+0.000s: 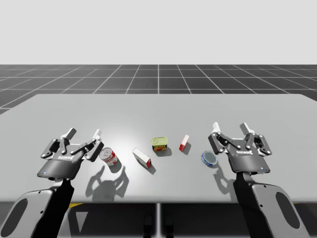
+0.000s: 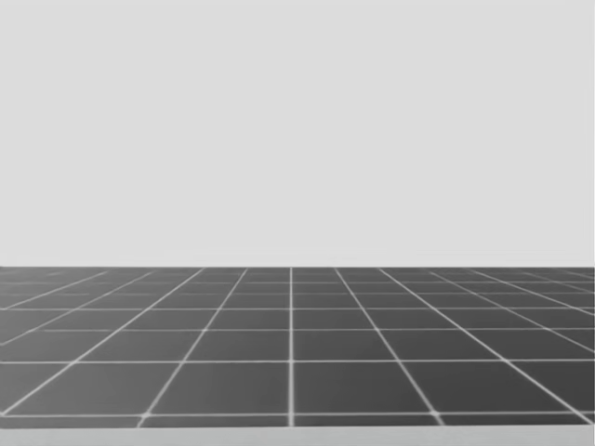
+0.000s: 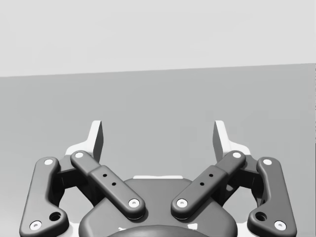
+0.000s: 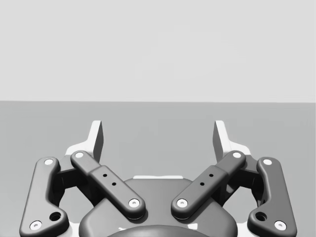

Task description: Pick up the tomato soup can and lift it.

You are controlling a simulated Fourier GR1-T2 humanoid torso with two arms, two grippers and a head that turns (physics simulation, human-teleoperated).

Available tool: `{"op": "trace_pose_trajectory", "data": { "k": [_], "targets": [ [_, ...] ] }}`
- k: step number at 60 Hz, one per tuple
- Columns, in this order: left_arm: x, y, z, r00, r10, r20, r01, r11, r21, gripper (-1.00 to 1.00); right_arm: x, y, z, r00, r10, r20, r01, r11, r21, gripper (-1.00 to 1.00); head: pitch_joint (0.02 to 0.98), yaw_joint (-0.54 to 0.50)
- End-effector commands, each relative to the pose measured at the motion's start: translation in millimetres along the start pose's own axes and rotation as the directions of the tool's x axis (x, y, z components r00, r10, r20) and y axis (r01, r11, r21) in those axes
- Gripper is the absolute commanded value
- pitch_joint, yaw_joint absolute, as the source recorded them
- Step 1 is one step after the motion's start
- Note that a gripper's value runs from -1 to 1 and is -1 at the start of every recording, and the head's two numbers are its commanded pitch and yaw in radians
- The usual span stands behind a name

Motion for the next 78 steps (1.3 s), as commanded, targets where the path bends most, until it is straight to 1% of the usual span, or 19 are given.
{"op": "trace_pose_trajectory", "data": {
  "k": [1,3,4,10,12,15,18,21,29,36,41,42,48,50,56,66,75,78],
  "targets": [
    [0.5,-1.0,0.6,1.0,-0.006,0.004,0.006,1.0,-0.007,-1.0,-1.5,2.0,1.7,0.9997,-0.02,0.017,0.02,1.0,-0.019,-1.0,0.042,-0.01],
    [0.4,-1.1,0.5,1.0,-0.006,0.004,0.006,1.0,-0.007,-1.0,-1.3,2.2,1.6,0.9997,-0.023,0.014,0.023,1.0,-0.013,-1.0,0.043,-0.02],
    [0.3,-1.0,0.5,1.0,-0.007,0.005,0.007,1.0,-0.007,-1.0,-0.7,1.4,1.7,0.9997,-0.023,0.006,0.023,0.999,0.023,-1.0,0.047,-0.02],
    [0.3,-0.8,0.4,1.0,-0.008,0.006,0.008,1.0,-0.006,-1.0,-1.9,-0.9,-2.2,0.9996,-0.025,-0.015,0.025,1.0,0.0,-1.0,0.068,-0.02],
    [0.2,-0.6,0.2,1.0,-0.008,0.005,0.008,1.0,-0.005,-1.0,-3.3,-1.9,-3.3,0.9992,-0.027,-0.029,0.027,1.0,0.005,-1.0,0.09,-0.01],
    [0.2,-0.4,0.1,0.9999,-0.009,0.005,0.009,1.0,-0.004,-1.0,-4.0,-2.2,-4.1,0.9992,-0.025,-0.031,0.025,1.0,0.005,-1.0,0.115,-0.01],
    [0.2,-0.3,-0.1,0.9999,-0.01,0.005,0.01,1.0,-0.004,-1.0,-4.5,-2.0,-4.5,0.9993,-0.022,-0.031,0.022,1.0,0.002,-1.0,0.161,-0.01],
    [0.3,-0.3,0.0,0.9999,-0.011,0.005,0.011,1.0,-0.004,-1.0,-5.0,-1.6,-4.5,0.9995,-0.013,-0.03,0.013,1.0,0.0,-1.0,0.207,-0.01],
    [0.4,-0.3,-0.1,0.9999,-0.015,0.006,0.015,1.0,-0.001,-1.0,-6.1,-1.4,-5.0,0.9993,-0.011,-0.035,0.011,1.0,-0.005,-1.0,0.33,0.01],
    [0.4,0.3,-0.1,0.9998,-0.021,0.005,0.021,1.0,0.002,-1.0,-7.2,-0.7,-5.5,0.9992,-0.002,-0.04,0.002,1.0,-0.004,-1.0,0.45,0.03],
    [0.7,0.5,0.4,0.9997,-0.023,0.005,0.023,1.0,0.003,-1.0,-7.8,-0.1,-5.6,0.9991,0.002,-0.043,-0.002,1.0,-0.001,-1.0,0.513,0.05],
    [0.8,0.7,0.5,0.9997,-0.024,0.005,0.024,1.0,0.004,-1.0,-8.1,0.3,-5.6,0.999,0.006,-0.044,-0.006,1.0,0.001,-1.0,0.543,0.06],
    [0.9,1.2,0.8,0.9997,-0.024,0.005,0.024,1.0,0.004,-1.0,-9.1,1.4,-5.6,0.9988,0.014,-0.047,-0.013,1.0,0.006,-1.0,0.613,0.11],
    [0.9,1.5,0.8,0.9997,-0.025,0.005,0.024,1.0,0.006,-1.0,-10.4,2.6,-5.6,0.9985,0.024,-0.05,-0.023,1.0,0.012,-1.0,0.648,0.14],
    [0.9,1.8,1.0,0.9997,-0.025,0.004,0.025,1.0,0.007,-1.0,-11.9,5.1,-5.2,0.9978,0.03,-0.059,-0.028,0.999,0.023,-1.0,0.684,0.19],
    [1.1,2.4,1.3,0.9997,-0.024,0.002,0.024,1.0,0.005,-1.0,-13.6,9.9,-3.9,0.9968,0.044,-0.066,-0.042,0.999,0.033,-1.0,0.782,0.32],
    [1.0,3.1,0.4,0.9999,-0.017,0.0,0.017,1.0,0.001,-1.0,-15.7,13.1,-3.7,0.996,0.052,-0.073,-0.049,0.998,0.043,-1.0,0.821,0.39],
    [1.0,2.7,0.4,0.9999,-0.011,-0.005,0.01,1.0,-0.008,-1.0,-16.9,14.1,-3.6,0.9953,0.06,-0.076,-0.057,0.997,0.047,-1.0,0.825,0.4]
  ]
}}
